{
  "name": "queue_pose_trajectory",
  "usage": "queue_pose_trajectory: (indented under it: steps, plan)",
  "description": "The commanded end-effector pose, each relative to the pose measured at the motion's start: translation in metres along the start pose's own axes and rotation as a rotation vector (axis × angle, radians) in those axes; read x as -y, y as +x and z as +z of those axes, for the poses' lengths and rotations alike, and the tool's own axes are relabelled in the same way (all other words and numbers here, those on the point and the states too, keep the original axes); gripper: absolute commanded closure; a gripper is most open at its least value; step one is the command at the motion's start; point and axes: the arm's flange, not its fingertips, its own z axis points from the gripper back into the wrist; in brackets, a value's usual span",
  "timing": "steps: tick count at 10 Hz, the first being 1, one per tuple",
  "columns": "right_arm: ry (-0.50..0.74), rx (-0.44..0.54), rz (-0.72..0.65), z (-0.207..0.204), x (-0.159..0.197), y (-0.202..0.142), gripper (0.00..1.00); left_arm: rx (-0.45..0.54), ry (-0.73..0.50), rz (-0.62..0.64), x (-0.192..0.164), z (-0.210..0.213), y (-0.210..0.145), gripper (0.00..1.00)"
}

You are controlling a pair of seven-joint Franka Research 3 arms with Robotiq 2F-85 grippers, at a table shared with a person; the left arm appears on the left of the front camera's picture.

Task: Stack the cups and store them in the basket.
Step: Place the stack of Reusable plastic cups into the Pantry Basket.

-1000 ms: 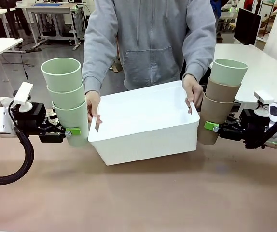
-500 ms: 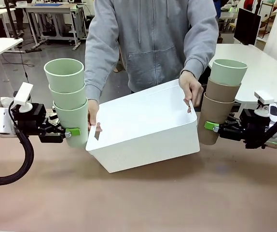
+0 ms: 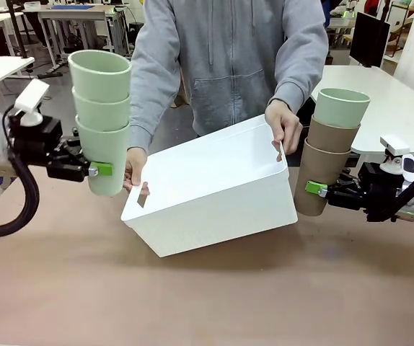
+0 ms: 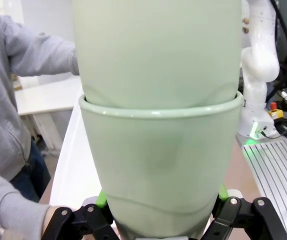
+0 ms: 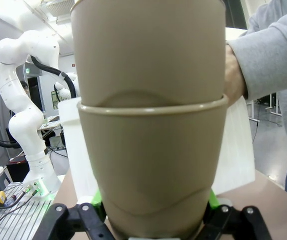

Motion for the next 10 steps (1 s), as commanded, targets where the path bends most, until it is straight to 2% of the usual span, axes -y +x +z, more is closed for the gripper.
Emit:
queue_pose_trajectory:
  steps: [1, 5, 8, 10]
  plan:
    - [0.004, 0.005, 0.013, -0.002, -0.001, 0.004, 0.16, -0.136, -0.052, 0.040, -0.007, -0.029, 0.023, 0.15]
    - [0.004, 0.005, 0.013, -0.002, -0.001, 0.004, 0.16, -0.408, -0.095, 0.062, -0.007, -0.102, 0.052, 0.15]
    - [0.004, 0.005, 0.013, -0.002, -0.001, 0.004, 0.16, -0.593, -0.088, 0.042, -0.009, -0.150, 0.056, 0.15]
    - [0.004, 0.005, 0.013, -0.002, -0.001, 0.004, 0.16, -0.683, -0.078, 0.033, -0.017, -0.174, 0.054, 0.15]
